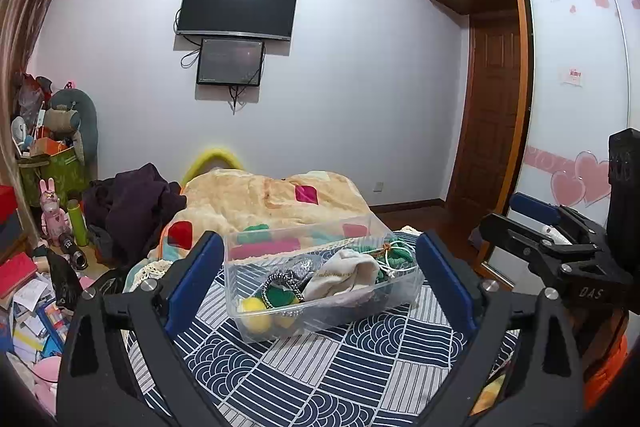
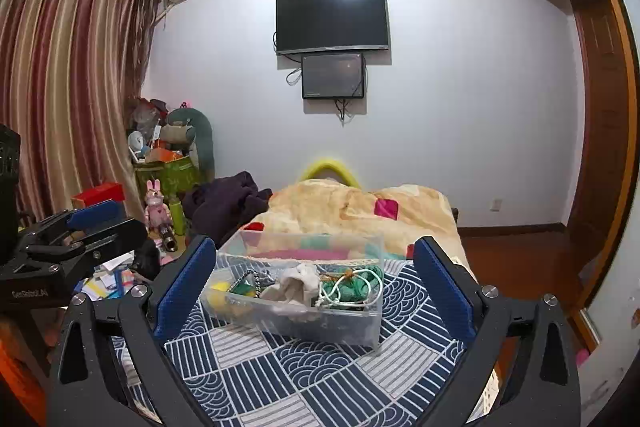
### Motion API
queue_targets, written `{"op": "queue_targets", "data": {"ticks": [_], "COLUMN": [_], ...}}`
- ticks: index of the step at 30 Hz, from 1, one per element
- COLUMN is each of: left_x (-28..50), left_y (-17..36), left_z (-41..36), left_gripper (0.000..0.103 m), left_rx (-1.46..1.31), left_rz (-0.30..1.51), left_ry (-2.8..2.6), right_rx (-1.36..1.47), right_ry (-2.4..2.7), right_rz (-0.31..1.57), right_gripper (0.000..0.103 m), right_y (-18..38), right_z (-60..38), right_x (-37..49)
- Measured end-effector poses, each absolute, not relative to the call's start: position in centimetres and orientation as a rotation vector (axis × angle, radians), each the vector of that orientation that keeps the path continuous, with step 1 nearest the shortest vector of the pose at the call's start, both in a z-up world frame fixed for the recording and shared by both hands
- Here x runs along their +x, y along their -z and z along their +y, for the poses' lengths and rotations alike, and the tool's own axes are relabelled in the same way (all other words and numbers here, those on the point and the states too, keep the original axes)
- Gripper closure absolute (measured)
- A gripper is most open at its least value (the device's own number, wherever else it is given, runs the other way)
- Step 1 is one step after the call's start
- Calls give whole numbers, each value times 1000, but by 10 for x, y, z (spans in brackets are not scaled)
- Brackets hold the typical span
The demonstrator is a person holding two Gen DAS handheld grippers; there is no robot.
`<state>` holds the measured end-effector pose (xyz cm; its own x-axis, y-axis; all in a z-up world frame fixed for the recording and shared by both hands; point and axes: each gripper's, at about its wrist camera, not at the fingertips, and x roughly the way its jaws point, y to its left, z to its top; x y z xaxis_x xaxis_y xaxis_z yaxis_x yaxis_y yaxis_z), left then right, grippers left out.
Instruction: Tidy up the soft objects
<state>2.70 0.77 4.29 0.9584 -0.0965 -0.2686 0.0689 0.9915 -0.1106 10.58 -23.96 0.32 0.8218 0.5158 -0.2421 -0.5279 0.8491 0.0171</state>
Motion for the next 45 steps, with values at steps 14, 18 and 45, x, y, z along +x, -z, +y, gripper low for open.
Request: {"op": "queue_targets", "data": {"ticks": [14, 18, 45], "left_x": [27, 27, 27], "left_y": [-37, -36, -34], "left_z": [9, 9, 5], "left_gripper": [3, 2, 0], "left_rx": [-93, -88, -86], "left_rz": [282, 282, 285], "left_ry": [69, 66, 60], "right_rx": [-48, -49, -50], "right_ry": [-559, -560, -565], "right_rz": [243, 242, 246], "right_gripper": [2, 2, 0], "right_y": [-2, -2, 0], "right_z": [-243, -243, -241], "right_x": [104, 104, 96]}}
